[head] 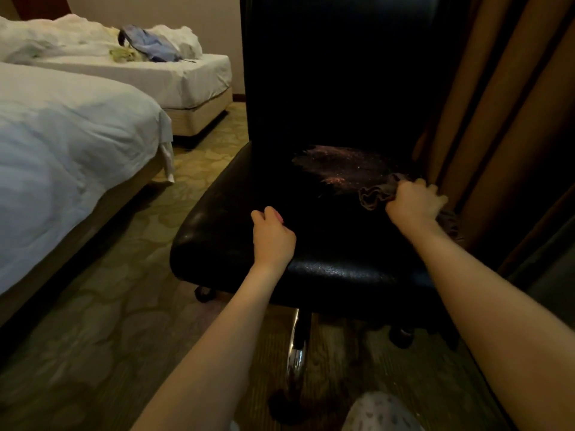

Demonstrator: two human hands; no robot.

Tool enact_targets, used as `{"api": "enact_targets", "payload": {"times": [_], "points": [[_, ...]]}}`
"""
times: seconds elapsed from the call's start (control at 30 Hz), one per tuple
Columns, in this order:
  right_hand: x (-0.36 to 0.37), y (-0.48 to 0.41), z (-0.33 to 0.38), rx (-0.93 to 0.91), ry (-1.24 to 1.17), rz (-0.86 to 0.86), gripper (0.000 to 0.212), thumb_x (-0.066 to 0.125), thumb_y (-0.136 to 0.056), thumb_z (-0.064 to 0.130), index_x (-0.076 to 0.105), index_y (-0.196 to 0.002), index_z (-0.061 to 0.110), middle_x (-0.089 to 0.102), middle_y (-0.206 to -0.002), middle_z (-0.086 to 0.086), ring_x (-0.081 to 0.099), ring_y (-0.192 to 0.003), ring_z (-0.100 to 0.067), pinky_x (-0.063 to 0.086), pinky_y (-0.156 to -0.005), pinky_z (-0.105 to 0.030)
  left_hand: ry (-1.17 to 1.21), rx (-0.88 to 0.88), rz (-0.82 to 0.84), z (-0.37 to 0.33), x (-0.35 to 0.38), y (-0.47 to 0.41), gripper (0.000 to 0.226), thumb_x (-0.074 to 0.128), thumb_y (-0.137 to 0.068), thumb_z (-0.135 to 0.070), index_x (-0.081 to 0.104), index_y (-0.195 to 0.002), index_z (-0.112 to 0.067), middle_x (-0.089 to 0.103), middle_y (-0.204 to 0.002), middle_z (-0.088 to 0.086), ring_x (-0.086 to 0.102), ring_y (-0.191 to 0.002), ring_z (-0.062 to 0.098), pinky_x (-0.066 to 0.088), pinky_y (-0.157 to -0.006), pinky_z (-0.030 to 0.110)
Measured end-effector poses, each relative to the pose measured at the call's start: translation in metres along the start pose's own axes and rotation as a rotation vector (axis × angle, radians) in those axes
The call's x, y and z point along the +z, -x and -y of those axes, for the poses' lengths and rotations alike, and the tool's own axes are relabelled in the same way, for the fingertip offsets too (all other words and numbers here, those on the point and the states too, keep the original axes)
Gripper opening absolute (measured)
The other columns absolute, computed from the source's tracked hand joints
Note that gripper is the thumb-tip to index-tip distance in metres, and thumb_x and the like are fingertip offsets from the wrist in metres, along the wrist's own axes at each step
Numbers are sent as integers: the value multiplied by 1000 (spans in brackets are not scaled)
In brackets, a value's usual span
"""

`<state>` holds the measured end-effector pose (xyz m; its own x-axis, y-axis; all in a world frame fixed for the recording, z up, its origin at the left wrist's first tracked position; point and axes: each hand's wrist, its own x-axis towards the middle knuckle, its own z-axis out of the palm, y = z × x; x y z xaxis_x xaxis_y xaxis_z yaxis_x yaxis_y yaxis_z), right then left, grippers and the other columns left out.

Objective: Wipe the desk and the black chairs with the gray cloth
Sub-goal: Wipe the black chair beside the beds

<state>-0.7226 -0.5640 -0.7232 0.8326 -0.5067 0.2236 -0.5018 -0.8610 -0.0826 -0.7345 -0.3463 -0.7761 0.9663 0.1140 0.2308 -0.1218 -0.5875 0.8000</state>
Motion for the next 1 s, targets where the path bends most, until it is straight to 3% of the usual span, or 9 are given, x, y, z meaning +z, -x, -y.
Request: {"api": "enact_targets", "payload": {"times": [0.13,0.23,0.37,0.7,0.9,1.0], "points": [[-20,19,46,-207,-162,-137,45,55,-83,21,53,-127,15,50,-127,-17,44,-118,-38,35,-96,-45,-49,-20,84,-2,-1,-2,12,42,-87,3,40,-90,-8,35,-116,14,45,-83,28,38,-72,29],[-18,37,106,-346,-224,-76,44,54,-85,24,51,-128,20,49,-129,-13,43,-121,-35,34,-99,-44,-68,-38,93,-3,-2,-5,11,41,-86,3,40,-88,-7,36,-116,15,47,-83,32,37,-74,31],[16,44,137,-370,-75,-21,42,54,-88,23,50,-129,16,46,-132,-13,38,-124,-35,29,-101,-47,-65,-19,62,3,2,-4,12,41,-86,4,42,-89,-8,37,-113,12,37,-68,19,32,-69,26],[21,-35,1,56,21,-35,40,47,-90,14,52,-130,13,45,-132,-17,38,-123,-37,28,-102,-49,8,24,20,8,1,-9,13,41,-88,6,43,-85,-6,34,-102,6,35,-62,11,33,-56,18],[13,-37,-42,154,-53,29,42,50,-90,19,47,-131,15,44,-132,-21,37,-122,-41,28,-102,-55,9,16,23,9,-1,-9,13,39,-88,6,43,-86,-6,33,-104,6,34,-63,11,32,-68,22],[7,-33,-56,208,-188,40,38,51,-88,19,52,-126,14,52,-124,-21,47,-117,-42,38,-99,-51,-2,19,26,12,-4,-11,13,39,-88,6,44,-86,-6,35,-105,9,35,-63,12,33,-70,24]]}}
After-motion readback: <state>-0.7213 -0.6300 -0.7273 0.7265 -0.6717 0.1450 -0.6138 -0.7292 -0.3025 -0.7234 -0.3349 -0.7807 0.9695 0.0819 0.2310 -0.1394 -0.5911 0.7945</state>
